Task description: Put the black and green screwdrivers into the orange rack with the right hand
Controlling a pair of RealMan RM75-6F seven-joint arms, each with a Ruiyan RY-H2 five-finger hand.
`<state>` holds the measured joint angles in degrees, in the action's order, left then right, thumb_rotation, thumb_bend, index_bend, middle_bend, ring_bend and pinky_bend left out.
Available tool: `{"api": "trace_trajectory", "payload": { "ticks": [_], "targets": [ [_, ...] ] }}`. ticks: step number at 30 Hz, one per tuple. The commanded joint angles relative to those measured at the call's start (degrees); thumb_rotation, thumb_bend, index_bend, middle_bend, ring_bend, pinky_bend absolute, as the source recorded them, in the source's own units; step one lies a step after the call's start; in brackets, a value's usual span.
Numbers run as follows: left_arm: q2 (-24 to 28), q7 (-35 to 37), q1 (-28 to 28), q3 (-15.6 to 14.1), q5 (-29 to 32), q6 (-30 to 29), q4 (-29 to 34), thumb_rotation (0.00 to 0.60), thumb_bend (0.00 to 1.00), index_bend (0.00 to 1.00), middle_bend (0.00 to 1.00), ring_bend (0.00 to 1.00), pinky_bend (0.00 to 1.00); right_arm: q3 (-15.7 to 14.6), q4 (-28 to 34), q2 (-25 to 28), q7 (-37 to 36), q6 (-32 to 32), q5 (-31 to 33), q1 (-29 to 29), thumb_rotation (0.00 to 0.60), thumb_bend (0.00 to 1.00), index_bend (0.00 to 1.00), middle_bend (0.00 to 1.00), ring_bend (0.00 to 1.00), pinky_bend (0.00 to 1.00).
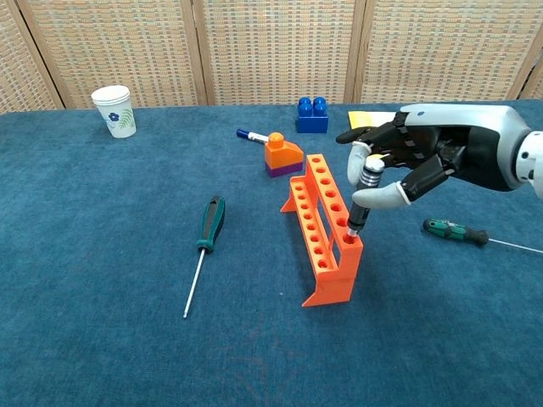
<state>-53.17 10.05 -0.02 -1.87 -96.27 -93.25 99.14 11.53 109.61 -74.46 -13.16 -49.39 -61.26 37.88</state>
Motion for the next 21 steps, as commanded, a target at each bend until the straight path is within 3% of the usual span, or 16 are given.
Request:
{"api": "trace_trajectory", "payload": {
  "ticks": [1,21],
  "targets": [
    [-0.07,-0.25,0.05,0.03,0.05,0.1,0.09,0.6,0.0,0.0,0.0,0.0,0.0,-0.02,0.58,0.21,0.53,-0.14,0.07,-0.01,0.6,0.45,0.63,0.0,0.0,0.05],
    [-0.07,-0.28,0.06,-0.05,0.06,0.16,0.1,0.6,0.0,0.0,0.0,0.0,0.0,-0.34,0.15,-1.12,3.72,-0.28,1.74,0.48,0.6,0.45,0.63,0.0,0.0,0.05]
  ]
}}
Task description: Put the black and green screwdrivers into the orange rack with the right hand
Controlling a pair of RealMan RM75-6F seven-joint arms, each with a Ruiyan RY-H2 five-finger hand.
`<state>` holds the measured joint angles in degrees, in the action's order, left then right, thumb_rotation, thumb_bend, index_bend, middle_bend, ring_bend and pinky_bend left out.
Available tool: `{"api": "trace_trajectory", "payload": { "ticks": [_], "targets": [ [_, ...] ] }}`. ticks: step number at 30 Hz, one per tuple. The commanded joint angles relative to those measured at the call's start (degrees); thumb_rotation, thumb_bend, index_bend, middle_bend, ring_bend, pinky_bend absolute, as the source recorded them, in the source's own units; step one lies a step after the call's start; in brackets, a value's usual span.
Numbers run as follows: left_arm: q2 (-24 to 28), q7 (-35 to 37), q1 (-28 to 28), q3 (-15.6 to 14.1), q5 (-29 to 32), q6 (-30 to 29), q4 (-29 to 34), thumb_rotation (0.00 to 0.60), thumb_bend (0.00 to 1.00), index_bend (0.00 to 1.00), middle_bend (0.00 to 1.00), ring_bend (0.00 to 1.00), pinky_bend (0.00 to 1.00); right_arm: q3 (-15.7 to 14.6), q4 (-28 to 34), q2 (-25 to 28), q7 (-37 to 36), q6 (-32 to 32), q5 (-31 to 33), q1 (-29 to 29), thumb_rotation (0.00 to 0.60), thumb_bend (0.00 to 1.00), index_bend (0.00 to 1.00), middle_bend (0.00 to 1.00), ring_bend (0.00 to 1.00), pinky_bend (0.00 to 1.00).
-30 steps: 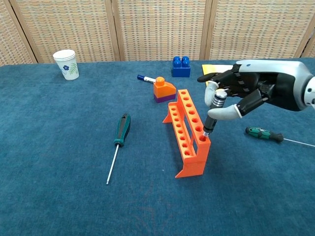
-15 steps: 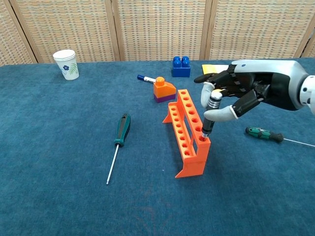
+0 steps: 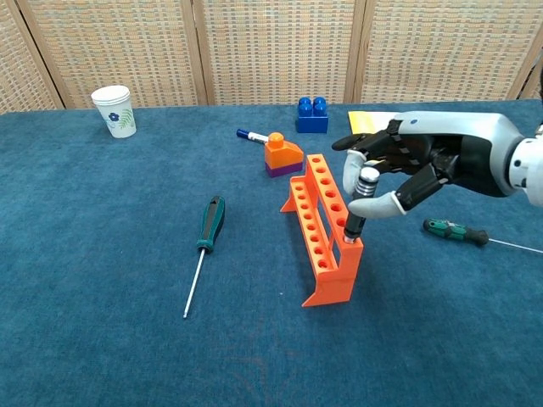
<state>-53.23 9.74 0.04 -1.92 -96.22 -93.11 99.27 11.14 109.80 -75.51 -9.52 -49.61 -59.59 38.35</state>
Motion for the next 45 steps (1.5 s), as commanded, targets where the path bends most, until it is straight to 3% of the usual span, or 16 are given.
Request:
{"api": "trace_trajectory", "payload": {
  "ticks": [1,16,17,20,22,24,34,35,40,45],
  "targets": [
    [0.0,0.04,0.02,-0.01,0.0,0.04,-0.03,0.6,0.0,0.0,0.0,0.0,0.0,0.06,-0.07,-0.12,0.19,-0.1,0.09,0.02,0.6,0.45,0.63,0.0,0.0,0.05],
    [-0.02,-0.19,0.08,-0.06,-0.08,0.14,0.05,0.6,0.0,0.0,0.0,0.0,0.0,-0.55,-0.7,-0.77,3.37,0.83,2.2,1.08,0.6,0.44,0.62,0.0,0.0,0.05],
    [-0.02,-0.16,0.08,-0.05,-0.04,0.13,0.05,0.6,0.0,0.0,0.0,0.0,0.0,-0.72,-0.73,-0.64,3.57,1.17,2.0,1.2,0.6,0.44,0.6,0.0,0.0,0.05],
    [0.01,-0.09,0.11,-0.01,0.05,0.18,0.04,0.6,0.0,0.0,0.0,0.0,0.0,-1.01,-0.93,-0.25,3.43,2.04,0.8,1.34,0.6,0.41,0.36,0.0,0.0,0.05],
    [0.04,-0.09,0.14,-0.01,0.08,0.24,0.05,0.6,0.0,0.0,0.0,0.0,0.0,-0.96,-1.0,-0.21,3.01,2.17,0.09,1.28,0.6,0.32,0.21,0.0,0.0,0.05],
    [0.04,-0.09,0.15,-0.03,0.05,0.27,0.03,0.6,0.0,0.0,0.0,0.0,0.0,-0.93,-1.01,-0.18,2.62,2.19,-0.51,1.18,0.6,0.25,0.16,0.0,0.0,0.05],
    [0.05,-0.08,0.12,-0.05,0.02,0.2,0.02,0.6,0.0,0.0,0.0,0.0,0.0,0.4,0.23,1.12,0.33,1.46,-2.15,0.6,0.6,0.19,0.09,0.0,0.0,0.05],
    [0.1,-0.02,0.15,0.03,0.21,0.24,-0.04,0.6,0.0,0.0,0.0,0.0,0.0,2.03,1.34,3.23,-1.02,-0.18,-2.92,-0.17,0.6,0.18,0.09,0.0,0.0,0.05],
    [0.23,0.3,0.13,0.11,0.46,0.21,-0.03,0.6,0.0,0.0,0.0,0.0,0.0,4.0,0.54,8.02,-2.67,-2.87,-3.58,-1.99,0.6,0.18,0.09,0.0,0.0,0.05],
    [0.17,-0.18,0.19,0.02,0.22,0.36,0.14,0.6,0.0,0.0,0.0,0.0,0.0,1.94,-6.53,8.68,8.51,-5.63,2.16,-1.92,0.6,0.18,0.09,0.0,0.0,0.04]
  ]
}}
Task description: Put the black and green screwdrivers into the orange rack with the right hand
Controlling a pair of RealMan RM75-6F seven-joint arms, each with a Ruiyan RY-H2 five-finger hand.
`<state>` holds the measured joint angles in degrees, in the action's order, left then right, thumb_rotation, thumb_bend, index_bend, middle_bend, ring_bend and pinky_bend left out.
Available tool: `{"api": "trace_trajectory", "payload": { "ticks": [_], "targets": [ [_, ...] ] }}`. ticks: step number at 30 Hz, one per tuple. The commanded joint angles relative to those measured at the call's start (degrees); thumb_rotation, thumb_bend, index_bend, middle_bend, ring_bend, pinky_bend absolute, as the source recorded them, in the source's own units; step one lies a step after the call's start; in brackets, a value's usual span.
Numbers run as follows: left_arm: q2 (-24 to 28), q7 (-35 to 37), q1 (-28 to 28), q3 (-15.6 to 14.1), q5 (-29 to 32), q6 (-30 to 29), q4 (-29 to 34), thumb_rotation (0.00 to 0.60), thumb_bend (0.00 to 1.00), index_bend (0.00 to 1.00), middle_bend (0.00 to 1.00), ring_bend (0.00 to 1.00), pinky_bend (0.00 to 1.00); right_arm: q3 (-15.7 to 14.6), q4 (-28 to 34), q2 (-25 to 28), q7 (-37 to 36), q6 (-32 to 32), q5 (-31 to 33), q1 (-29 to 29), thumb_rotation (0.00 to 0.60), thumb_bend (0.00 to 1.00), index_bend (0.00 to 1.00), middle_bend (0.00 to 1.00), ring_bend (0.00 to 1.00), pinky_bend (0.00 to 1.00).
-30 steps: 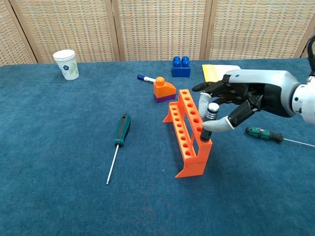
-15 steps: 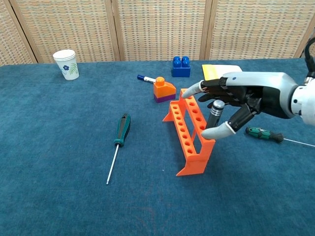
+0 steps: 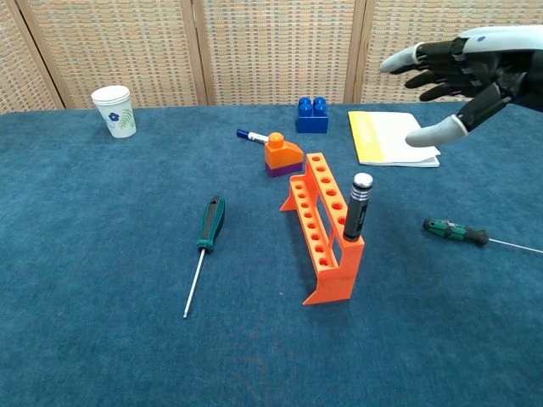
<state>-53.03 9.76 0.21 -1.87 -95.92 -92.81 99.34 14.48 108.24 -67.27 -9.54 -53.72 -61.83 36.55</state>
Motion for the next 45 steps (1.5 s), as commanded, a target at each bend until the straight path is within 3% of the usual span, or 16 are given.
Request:
{"api": "trace_trajectory", "payload": {
  "ticks": [1,6,9,14,18,28,45],
  "targets": [
    [-0.07,-0.43,0.04,-0.08,-0.17,0.12,0.15,0.6,0.0,0.0,0.0,0.0,0.0,-2.64,-6.5,0.25,12.49,-1.01,6.95,0.45,0.6,0.18,0.09,0.0,0.0,0.04],
    [-0.35,-1.62,0.23,-0.08,-0.13,0.62,0.54,0.6,0.0,0.0,0.0,0.0,0.0,-6.26,-11.21,-4.07,23.67,-0.52,15.76,2.6,0.6,0.16,0.19,0.0,0.0,0.01],
    [-0.47,-2.17,0.39,-0.07,-0.02,1.01,0.79,0.6,0.0,0.0,0.0,0.0,0.0,-7.2,-14.43,-8.34,25.7,-0.74,16.47,3.15,0.6,0.16,0.21,0.0,0.0,0.01],
    [-0.51,-2.3,0.6,0.27,0.89,1.46,0.96,0.6,0.0,0.0,0.0,0.0,0.0,-7.78,-20.2,-14.25,27.47,-1.79,14.98,3.62,0.6,0.17,0.36,0.0,0.0,0.01],
    [-0.41,-1.95,0.94,0.4,1.34,2.14,0.94,0.6,0.0,0.0,0.0,0.0,0.0,-7.55,-24.31,-17.54,28.25,-1.5,15.16,3.97,0.6,0.17,0.38,0.0,0.0,0.01],
    [-0.43,-2.21,1.78,0.69,2.52,3.87,1.2,0.6,0.0,0.0,0.0,0.0,0.0,-6.48,-30.06,-21.36,29.07,0.28,16.88,4.13,0.6,0.18,0.4,0.0,0.0,0.01],
    [-0.48,-2.75,2.02,0.74,3.01,4.41,1.61,0.6,0.0,0.0,0.0,0.0,0.0,-6.35,-33.79,-22.68,32.15,1.68,19.66,3.56,0.6,0.18,0.44,0.0,0.0,0.01]
  ]
}}
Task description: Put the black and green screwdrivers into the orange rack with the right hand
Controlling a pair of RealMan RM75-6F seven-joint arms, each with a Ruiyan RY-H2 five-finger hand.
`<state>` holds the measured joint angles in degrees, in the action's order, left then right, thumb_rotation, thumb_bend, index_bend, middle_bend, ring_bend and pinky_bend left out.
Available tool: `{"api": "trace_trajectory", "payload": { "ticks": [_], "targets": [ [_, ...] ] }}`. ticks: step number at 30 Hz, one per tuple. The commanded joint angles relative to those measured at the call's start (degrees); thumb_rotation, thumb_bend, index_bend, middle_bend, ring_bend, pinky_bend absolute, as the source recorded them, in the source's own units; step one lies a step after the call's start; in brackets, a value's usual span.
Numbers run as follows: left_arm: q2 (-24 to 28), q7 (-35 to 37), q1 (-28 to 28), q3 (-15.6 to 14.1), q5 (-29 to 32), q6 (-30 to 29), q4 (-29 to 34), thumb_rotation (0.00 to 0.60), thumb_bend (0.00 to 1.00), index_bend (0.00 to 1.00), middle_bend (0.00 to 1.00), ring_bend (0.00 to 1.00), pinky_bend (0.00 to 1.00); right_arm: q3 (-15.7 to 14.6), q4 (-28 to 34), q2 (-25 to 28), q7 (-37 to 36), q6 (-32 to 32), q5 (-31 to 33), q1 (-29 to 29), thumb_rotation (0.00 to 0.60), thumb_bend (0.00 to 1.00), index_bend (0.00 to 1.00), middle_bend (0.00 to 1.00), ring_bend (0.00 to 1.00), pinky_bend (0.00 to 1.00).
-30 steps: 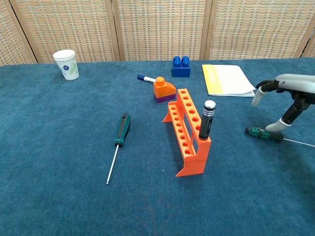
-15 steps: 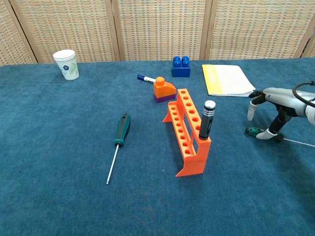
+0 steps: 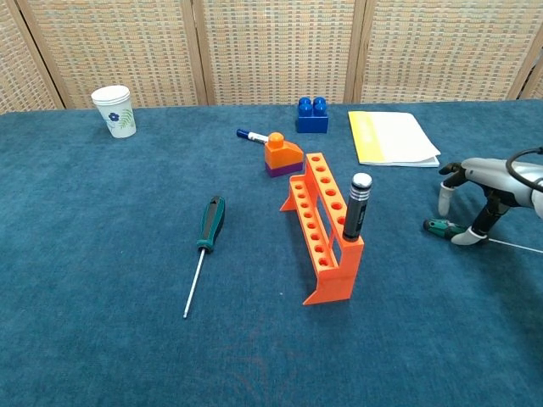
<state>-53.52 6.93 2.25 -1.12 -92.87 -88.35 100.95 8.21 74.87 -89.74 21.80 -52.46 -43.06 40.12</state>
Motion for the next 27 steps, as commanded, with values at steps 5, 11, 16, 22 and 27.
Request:
{"api": "trace_trajectory", "payload": {
  "ticks": [5,11,16,22,27],
  "targets": [
    [0.06,0.06,0.03,-0.03,-0.05,0.02,0.03,0.6,0.0,0.0,0.0,0.0,0.0,-0.02,-1.0,-0.63,1.76,0.85,1.6,-0.01,0.6,0.2,0.48,0.0,0.0,0.01],
    [0.04,0.0,0.1,0.03,0.2,0.17,0.06,0.6,0.0,0.0,0.0,0.0,0.0,0.29,-1.71,-1.08,2.22,1.07,1.86,-0.03,0.6,0.3,0.52,0.0,0.0,0.01],
    [0.0,-0.21,0.16,0.02,0.24,0.3,0.14,0.6,0.0,0.0,0.0,0.0,0.0,0.31,-2.05,-1.21,2.59,0.56,1.5,-0.37,0.6,0.37,0.59,0.0,0.0,0.02],
    [-0.06,-0.48,0.14,-0.04,0.12,0.26,0.24,0.6,0.0,0.0,0.0,0.0,0.0,0.26,-1.6,-0.85,2.7,-0.4,0.53,-1.04,0.6,0.43,0.64,0.0,0.0,0.02],
    [-0.08,-0.57,0.13,-0.14,-0.08,0.23,0.27,0.6,0.0,0.0,0.0,0.0,0.0,0.65,1.22,0.96,1.5,-1.6,-1.51,-1.96,0.6,0.43,0.64,0.0,0.0,0.02]
  ]
}}
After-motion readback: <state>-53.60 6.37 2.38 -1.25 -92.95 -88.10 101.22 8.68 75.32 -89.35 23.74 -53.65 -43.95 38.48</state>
